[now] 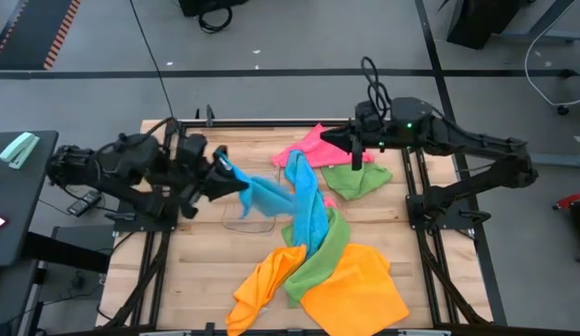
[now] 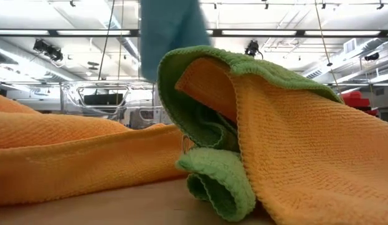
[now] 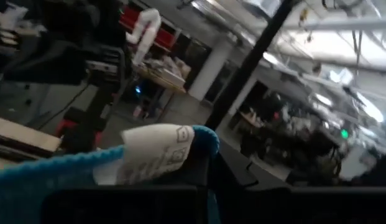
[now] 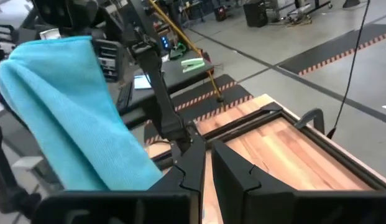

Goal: Fold microfiber towels
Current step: Fold the left blue towel

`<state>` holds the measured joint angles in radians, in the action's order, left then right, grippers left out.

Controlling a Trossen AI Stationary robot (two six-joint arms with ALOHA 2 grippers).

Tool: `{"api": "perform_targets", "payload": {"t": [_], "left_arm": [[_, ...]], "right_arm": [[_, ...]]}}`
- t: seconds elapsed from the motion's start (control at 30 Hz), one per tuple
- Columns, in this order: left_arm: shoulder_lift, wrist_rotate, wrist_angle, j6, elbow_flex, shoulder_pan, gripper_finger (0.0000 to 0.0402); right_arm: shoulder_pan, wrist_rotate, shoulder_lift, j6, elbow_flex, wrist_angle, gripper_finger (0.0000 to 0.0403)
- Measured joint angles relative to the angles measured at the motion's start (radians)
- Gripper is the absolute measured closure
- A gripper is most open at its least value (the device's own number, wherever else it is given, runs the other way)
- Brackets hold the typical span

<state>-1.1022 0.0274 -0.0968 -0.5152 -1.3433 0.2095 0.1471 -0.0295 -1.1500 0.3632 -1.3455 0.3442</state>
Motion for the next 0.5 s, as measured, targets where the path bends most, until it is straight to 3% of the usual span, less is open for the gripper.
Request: {"api": "perform_targets", "payload": {"t": [0.27,0.5], "left_arm": [[-0.191,-0.036,-0.195,0.121,-0.212,-0.081,0.038],[-0.349,-0.06,-0.216,0.142,-0.327,-0.152,0.0385]], "right_arm": [[0.0,-0.014,0.013,-0.068,-0.173,0.295,0.0366],[0.0,-0.015,0.049,-0.068,-0.186,0.439,0.0366]]}}
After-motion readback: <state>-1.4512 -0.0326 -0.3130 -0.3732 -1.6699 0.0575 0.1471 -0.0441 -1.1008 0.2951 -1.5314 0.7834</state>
